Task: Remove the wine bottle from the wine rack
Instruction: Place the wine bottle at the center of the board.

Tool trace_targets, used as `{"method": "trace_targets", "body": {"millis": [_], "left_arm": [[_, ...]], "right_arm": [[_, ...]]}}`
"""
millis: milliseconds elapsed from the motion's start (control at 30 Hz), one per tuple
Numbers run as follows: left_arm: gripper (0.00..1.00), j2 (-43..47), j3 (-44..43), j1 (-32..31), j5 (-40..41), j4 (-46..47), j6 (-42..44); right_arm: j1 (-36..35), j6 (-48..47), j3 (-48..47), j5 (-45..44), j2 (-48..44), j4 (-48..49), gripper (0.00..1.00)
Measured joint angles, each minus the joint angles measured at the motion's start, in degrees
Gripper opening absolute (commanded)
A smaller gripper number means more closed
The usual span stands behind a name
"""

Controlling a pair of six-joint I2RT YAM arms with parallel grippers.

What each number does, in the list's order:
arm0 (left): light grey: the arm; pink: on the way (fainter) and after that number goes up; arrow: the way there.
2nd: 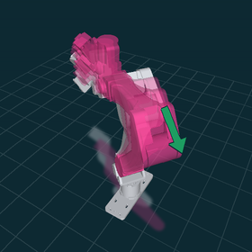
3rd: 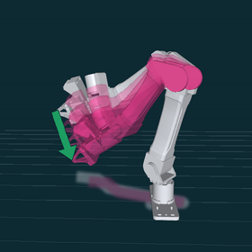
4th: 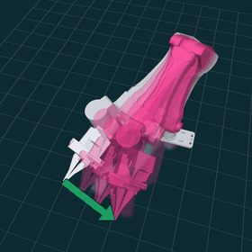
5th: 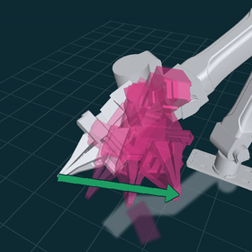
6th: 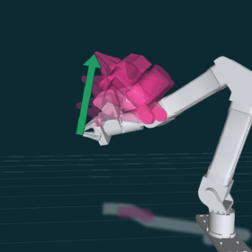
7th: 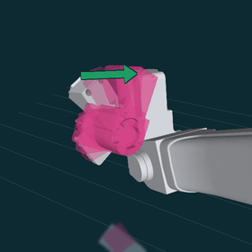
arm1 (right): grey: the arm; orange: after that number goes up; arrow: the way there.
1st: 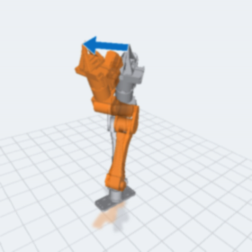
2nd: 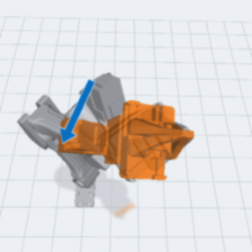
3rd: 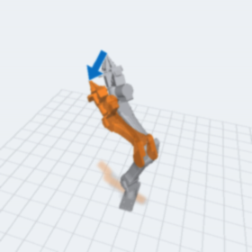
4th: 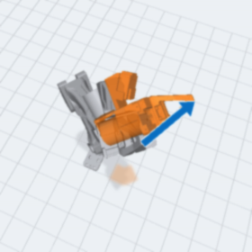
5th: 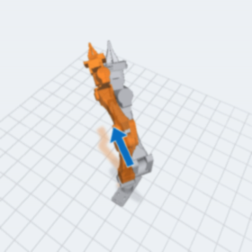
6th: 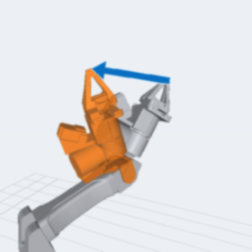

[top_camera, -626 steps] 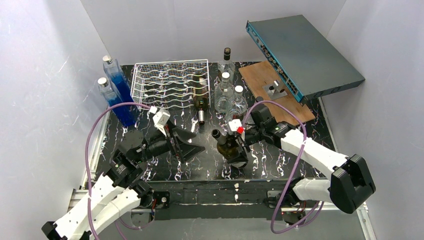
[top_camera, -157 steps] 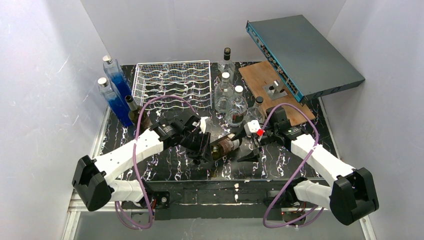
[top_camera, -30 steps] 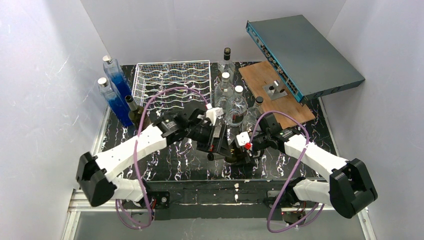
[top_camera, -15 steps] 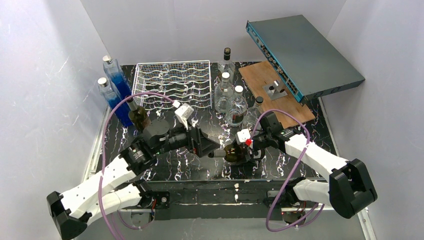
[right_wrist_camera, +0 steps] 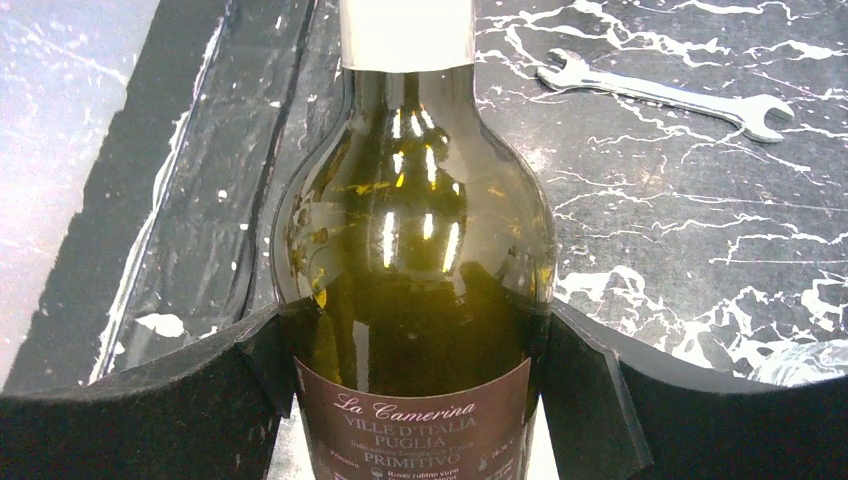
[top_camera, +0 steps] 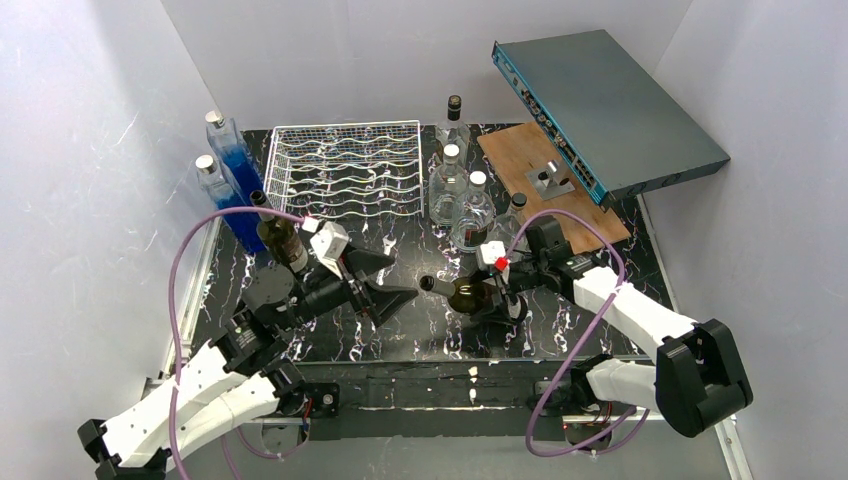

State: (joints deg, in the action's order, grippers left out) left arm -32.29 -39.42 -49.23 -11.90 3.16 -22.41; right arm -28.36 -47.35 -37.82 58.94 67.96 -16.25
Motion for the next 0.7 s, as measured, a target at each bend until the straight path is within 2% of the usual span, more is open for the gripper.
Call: {"method": "trace_targets", "body": {"millis": [233,433,700], "left_arm": [[0.98,-4.9,3.7,0.0,-2.0,2.1,-0.4],[0.98,-12.1,4.2,-1.5,-1.4,8.9,-1.5],[0.97,-19.6,5.4,-7.1,8.3,18.4,0.1]], "right_arm": [[2.3,9.4,0.0,2.5,0.0,5.7,0.34],[3.2,15.4,0.0,3.7,0.0,10.1,0.34],[3.6,19.2,0.0,5.0,0.0,13.5,0.34]]}}
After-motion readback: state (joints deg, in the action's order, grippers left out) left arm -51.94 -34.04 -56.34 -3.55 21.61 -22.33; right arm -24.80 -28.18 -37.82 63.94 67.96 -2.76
